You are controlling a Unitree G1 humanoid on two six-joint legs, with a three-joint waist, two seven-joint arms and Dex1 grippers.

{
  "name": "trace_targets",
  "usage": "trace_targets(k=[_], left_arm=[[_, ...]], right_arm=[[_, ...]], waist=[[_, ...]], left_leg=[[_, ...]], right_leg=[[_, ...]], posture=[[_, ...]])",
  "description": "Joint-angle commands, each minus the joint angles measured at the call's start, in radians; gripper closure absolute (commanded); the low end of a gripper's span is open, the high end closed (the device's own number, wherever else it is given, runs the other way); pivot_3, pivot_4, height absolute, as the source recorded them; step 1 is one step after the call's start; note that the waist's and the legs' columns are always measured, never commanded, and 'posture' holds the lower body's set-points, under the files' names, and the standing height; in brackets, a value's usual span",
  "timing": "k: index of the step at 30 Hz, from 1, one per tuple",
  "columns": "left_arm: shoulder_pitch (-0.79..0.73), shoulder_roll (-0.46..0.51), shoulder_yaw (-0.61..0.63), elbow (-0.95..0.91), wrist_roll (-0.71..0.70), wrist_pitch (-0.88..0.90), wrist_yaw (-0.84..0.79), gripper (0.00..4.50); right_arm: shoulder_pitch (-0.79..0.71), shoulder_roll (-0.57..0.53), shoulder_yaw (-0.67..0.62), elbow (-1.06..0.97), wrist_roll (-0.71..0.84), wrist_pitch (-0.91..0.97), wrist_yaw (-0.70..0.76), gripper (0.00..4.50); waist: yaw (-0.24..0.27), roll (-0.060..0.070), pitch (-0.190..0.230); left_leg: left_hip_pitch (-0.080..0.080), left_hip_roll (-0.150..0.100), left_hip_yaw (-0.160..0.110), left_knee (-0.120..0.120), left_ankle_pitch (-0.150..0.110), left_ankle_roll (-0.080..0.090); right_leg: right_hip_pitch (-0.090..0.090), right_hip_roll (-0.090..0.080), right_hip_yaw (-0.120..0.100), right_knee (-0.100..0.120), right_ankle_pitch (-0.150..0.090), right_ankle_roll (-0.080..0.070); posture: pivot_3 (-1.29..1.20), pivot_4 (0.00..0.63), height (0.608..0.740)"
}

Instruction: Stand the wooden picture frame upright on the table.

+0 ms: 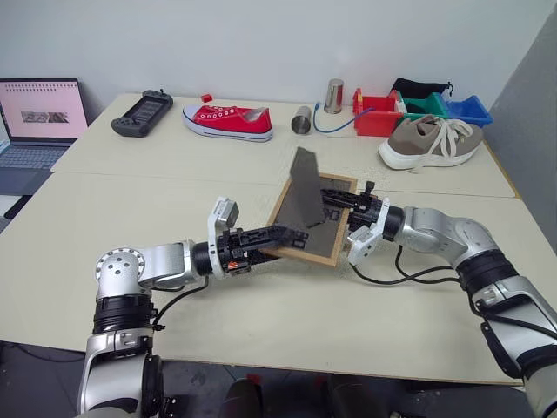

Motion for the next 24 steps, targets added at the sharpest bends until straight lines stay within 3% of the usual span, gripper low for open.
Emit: trace_targets(k=[1, 6, 9, 13, 16, 21, 24], left_arm=[[-0.013, 0.063, 0.007, -0.021, -0.022, 0.0, -0.043, 0.01], [-0.014, 0.191, 0.019, -0.054, 0.096, -0.016, -0.142, 0.01], [0.023, 0.291, -0.008, -0.166, 0.249, -0.091, -0.279, 0.01], [0.094, 0.387, -0.037, -0.312, 0.458, -0.271, -0.414, 0.01], [0.14, 0.414, -0.043, -0.41, 0.612, -0.429, -0.446, 0.01], [0.215, 0.376, -0.033, -0.533, 0.772, -0.626, -0.448, 0.01], [0.251, 0.361, -0.038, -0.58, 0.806, -0.659, -0.45, 0.01]], right_arm=[[-0.016, -0.008, -0.02, -0.019, 0.021, 0.004, -0.028, 3.63], [-0.009, 0.003, -0.026, 0.02, 0.12, -0.014, 0.028, 3.63], [0.007, 0.041, -0.035, 0.053, 0.323, 0.014, 0.173, 3.63], [0.067, 0.14, -0.074, -0.026, 0.747, 0.29, 0.538, 3.63], [0.083, 0.226, -0.13, -0.161, 1.035, 0.659, 0.741, 3.63], [0.05, 0.299, -0.228, -0.265, 1.351, 1.249, 0.871, 3.63], [0.037, 0.32, -0.262, -0.272, 1.412, 1.405, 0.907, 3.63]], waist=[[-0.001, 0.0, 0.0], [-0.001, 0.0, 0.0], [-0.002, -0.001, 0.0], [-0.003, 0.0, 0.0], [0.001, 0.0, 0.001], [0.011, 0.0, 0.001], [0.018, 0.0, 0.001]], left_leg=[[0.0, 0.0, 0.0, 0.0, 0.0, 0.0], [0.0, 0.0, 0.0, 0.0, 0.0, 0.0], [0.0, 0.0, 0.0, 0.0, 0.0, 0.0], [0.003, 0.002, 0.001, -0.002, 0.0, 0.0], [0.004, 0.002, 0.0, -0.002, 0.0, 0.0], [0.004, 0.002, 0.0, -0.002, -0.001, 0.001], [0.004, 0.002, 0.0, -0.002, -0.002, 0.003]], right_leg=[[0.0, 0.0, 0.0, 0.0, 0.0, 0.0], [0.0, 0.0, 0.0, 0.0, 0.0, 0.0], [0.0, 0.0, 0.0, 0.0, 0.0, 0.0], [0.003, 0.0, 0.0, -0.001, 0.0, 0.0], [0.005, 0.0, 0.0, -0.002, 0.0, 0.0], [0.005, 0.0, -0.001, -0.002, 0.0, 0.0], [0.005, 0.0, -0.001, -0.003, 0.0, 0.0]], posture=[[0.0, 0.15, 0.74], [0.0, 0.15, 0.74], [0.0, 0.15, 0.74], [0.0, 0.15, 0.74], [0.0, 0.15, 0.74], [0.0, 0.15, 0.74], [0.0, 0.15, 0.74]])
